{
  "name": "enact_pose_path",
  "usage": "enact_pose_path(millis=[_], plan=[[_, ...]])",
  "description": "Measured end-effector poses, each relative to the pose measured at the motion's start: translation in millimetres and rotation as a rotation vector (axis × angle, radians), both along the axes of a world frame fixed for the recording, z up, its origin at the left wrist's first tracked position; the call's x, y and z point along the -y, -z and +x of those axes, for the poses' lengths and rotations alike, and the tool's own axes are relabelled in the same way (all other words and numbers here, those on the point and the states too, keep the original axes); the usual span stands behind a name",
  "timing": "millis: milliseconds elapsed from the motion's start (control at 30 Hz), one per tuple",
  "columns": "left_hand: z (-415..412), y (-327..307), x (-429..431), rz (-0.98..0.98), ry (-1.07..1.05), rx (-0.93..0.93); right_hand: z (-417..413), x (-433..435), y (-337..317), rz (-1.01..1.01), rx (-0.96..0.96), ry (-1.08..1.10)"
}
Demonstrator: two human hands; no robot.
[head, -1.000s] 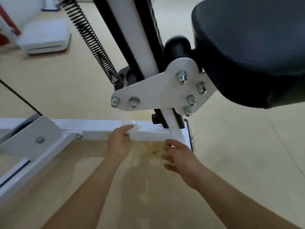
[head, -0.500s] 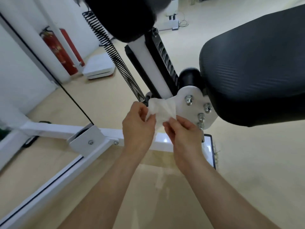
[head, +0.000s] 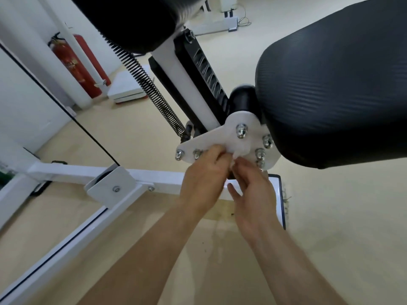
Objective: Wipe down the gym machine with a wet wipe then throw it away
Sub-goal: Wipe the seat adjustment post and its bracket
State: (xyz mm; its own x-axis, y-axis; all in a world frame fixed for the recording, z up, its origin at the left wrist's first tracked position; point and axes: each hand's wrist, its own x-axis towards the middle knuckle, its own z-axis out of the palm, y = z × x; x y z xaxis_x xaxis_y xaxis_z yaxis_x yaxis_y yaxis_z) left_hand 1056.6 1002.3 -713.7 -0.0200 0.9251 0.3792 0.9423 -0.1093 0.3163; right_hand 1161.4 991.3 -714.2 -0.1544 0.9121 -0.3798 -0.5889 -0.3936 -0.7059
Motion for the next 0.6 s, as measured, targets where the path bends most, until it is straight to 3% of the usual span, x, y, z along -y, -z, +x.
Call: enact_pose_path(millis=[133, 267, 434, 467, 600], plan=[[-19.4, -23.8, -0.7, 0.404, -0.214, -0.003, -15.0, 2.3, -18.3, 0.110, 0.005, -0.100], [3.2, -23.8, -5.6, 0.299, -0.149, 0.025, -15.9, 2.6, -21.5, 0.110, -0.048, -0.086], [19.5, -54.0, -11.1, 0.289, -0.298, 0.638, 4.9, -0.6, -19.2, 0.090, -0.078, -0.027], [23.6, -61.6, -10.9, 0.320, -0.231, 0.612, 6.1, -1.0, -20.7, 0.113, -0.101, -0.044], [35.5, -67.2, -5.6, 0.379, 0.087, 0.134, 12.5, -3.3, -26.4, 0.107, -0.336, -0.141]])
